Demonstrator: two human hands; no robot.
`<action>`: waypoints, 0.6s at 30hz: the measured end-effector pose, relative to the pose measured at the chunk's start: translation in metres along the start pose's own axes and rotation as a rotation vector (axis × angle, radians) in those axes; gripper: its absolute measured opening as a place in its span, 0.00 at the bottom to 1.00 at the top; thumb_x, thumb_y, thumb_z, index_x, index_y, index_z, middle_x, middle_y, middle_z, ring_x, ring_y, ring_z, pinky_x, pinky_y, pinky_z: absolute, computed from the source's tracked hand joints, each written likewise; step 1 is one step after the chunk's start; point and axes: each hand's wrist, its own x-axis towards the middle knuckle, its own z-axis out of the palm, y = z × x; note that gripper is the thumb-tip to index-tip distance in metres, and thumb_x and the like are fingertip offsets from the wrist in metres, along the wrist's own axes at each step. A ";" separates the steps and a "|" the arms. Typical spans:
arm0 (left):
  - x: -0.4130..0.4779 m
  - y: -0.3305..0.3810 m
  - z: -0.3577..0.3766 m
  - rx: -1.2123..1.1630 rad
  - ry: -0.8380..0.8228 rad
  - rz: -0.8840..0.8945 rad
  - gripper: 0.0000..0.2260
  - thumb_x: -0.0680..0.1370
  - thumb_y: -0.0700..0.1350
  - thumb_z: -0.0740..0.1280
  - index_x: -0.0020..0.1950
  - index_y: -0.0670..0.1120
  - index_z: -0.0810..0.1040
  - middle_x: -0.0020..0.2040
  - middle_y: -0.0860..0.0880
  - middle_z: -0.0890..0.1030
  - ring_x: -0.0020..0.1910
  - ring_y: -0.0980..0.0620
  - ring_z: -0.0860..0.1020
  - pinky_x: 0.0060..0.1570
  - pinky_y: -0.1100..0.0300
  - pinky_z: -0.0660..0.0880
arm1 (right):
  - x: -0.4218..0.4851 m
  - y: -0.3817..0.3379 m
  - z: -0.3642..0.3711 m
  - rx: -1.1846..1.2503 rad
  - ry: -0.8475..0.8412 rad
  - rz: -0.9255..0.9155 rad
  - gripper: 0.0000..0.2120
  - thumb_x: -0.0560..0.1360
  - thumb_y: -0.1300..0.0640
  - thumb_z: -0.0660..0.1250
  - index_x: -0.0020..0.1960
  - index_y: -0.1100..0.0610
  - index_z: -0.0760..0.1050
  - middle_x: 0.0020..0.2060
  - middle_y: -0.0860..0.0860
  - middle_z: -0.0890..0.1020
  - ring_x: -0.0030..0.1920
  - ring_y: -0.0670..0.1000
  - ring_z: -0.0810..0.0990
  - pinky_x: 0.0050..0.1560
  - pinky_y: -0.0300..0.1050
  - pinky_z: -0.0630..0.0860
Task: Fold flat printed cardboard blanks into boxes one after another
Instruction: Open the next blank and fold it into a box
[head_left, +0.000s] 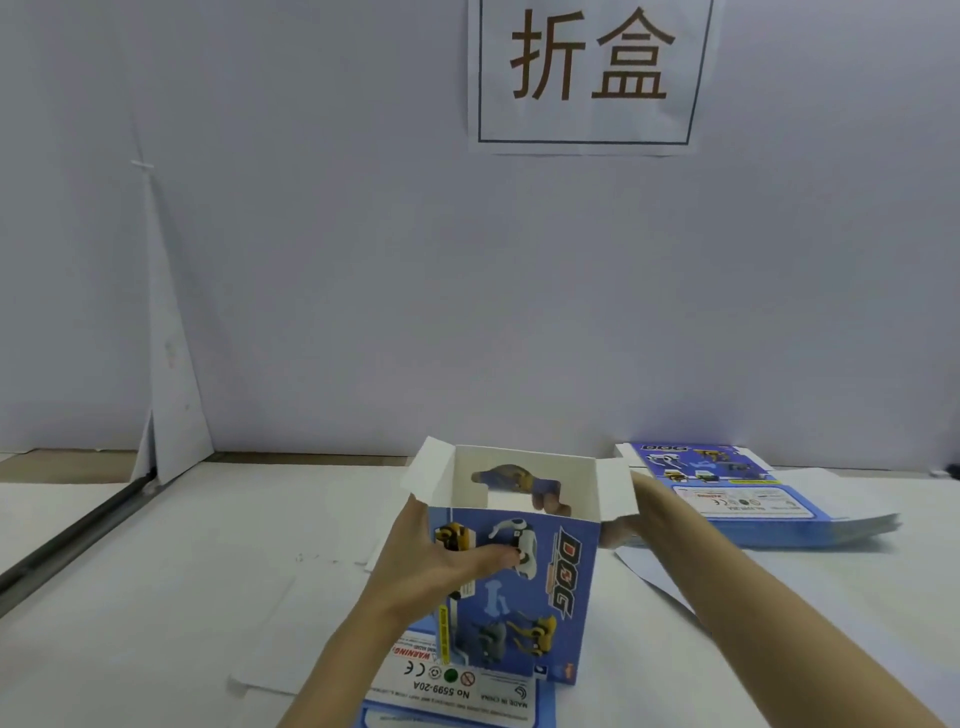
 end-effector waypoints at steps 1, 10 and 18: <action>0.000 0.000 0.001 0.009 -0.004 0.006 0.39 0.53 0.58 0.83 0.60 0.50 0.75 0.51 0.52 0.83 0.50 0.56 0.82 0.42 0.66 0.78 | 0.000 0.003 -0.001 0.087 -0.024 -0.013 0.10 0.70 0.59 0.67 0.31 0.60 0.80 0.27 0.52 0.80 0.24 0.45 0.76 0.26 0.34 0.70; 0.002 -0.002 0.000 0.046 -0.014 0.015 0.38 0.51 0.61 0.78 0.59 0.53 0.75 0.50 0.54 0.83 0.50 0.58 0.82 0.43 0.66 0.78 | -0.022 -0.045 -0.021 -0.327 0.456 -0.654 0.10 0.75 0.54 0.71 0.55 0.46 0.80 0.46 0.46 0.82 0.42 0.43 0.80 0.44 0.38 0.79; 0.001 -0.001 0.002 -0.016 -0.019 0.032 0.37 0.53 0.60 0.82 0.58 0.53 0.76 0.49 0.56 0.83 0.50 0.60 0.81 0.45 0.67 0.78 | -0.029 -0.052 0.002 -0.459 0.677 -1.077 0.09 0.74 0.69 0.68 0.48 0.58 0.84 0.41 0.51 0.85 0.38 0.38 0.80 0.45 0.26 0.74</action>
